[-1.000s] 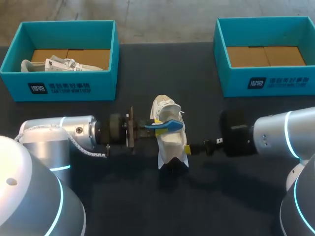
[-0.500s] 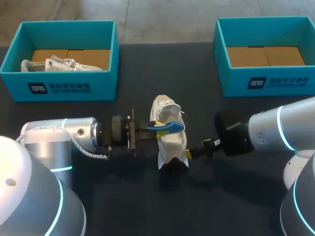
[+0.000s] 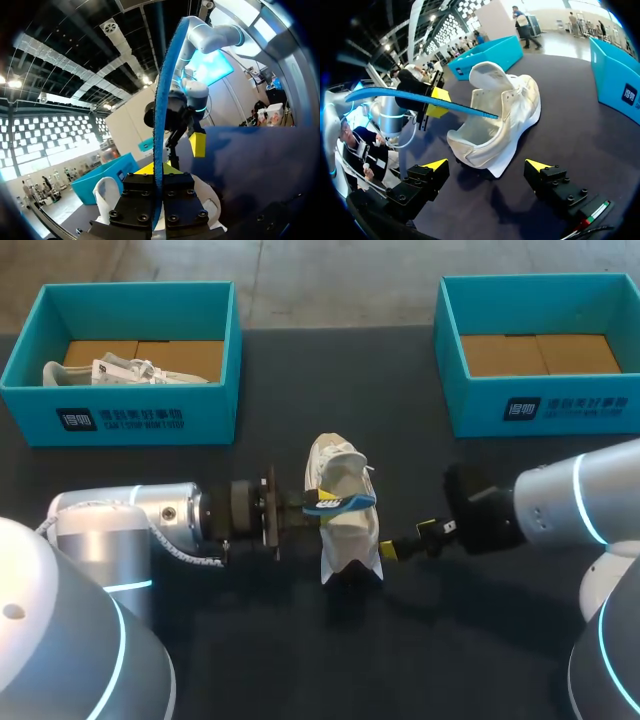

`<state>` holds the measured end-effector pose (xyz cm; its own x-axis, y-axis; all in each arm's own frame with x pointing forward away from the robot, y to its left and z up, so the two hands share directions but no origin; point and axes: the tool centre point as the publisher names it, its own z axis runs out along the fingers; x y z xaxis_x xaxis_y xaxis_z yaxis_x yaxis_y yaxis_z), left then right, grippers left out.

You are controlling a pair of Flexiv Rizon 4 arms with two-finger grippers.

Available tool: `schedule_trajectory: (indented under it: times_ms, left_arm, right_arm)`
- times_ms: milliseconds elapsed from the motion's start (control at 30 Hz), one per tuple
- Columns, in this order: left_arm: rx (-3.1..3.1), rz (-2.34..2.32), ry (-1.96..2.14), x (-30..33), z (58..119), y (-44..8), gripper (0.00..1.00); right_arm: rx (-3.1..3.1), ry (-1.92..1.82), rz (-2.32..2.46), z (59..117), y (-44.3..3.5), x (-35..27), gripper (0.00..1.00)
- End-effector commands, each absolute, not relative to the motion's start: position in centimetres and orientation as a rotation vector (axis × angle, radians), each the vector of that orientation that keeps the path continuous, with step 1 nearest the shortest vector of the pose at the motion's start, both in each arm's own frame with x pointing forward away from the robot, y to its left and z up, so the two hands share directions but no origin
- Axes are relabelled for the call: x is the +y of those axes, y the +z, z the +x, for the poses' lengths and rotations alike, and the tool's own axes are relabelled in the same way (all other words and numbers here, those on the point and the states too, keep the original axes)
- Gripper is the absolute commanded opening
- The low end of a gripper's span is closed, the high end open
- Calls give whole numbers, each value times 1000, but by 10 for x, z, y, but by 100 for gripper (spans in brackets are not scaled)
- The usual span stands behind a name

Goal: Take the shoe out of the shoebox, open the shoe tongue, remove and reinsert the insole, then place the shoe into the shoebox

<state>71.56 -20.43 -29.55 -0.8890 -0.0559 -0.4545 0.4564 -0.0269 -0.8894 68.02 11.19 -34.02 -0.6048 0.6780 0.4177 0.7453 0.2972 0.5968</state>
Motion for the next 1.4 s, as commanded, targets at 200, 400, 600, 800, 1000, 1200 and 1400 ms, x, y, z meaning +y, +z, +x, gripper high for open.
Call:
schedule_trajectory:
  times_ms: [200,400,600,800,1000,1200,1400]
  left_arm:
    - [1891,435,-1959,-208,721,-310,0]
    - [1902,424,-1945,-207,722,-316,0]
    - [1895,415,-1927,-207,726,-322,0]
    - [1906,402,-1905,-207,733,-330,0]
    - [1919,359,-1894,-208,738,-333,0]
    - [1940,343,-1875,-209,741,-335,0]
    - [1939,332,-1870,-208,742,-333,25]
  right_arm:
    - [-2443,-1212,-1350,679,-345,108,100]
    - [-2432,-1205,-1360,676,-348,107,100]
    - [-2417,-1206,-1376,673,-352,105,100]
    - [-2403,-1208,-1388,671,-355,104,100]
    - [-2392,-1202,-1397,670,-358,105,100]
    - [-2382,-1197,-1404,668,-361,105,100]
    - [-2379,-1195,-1403,667,-362,105,100]
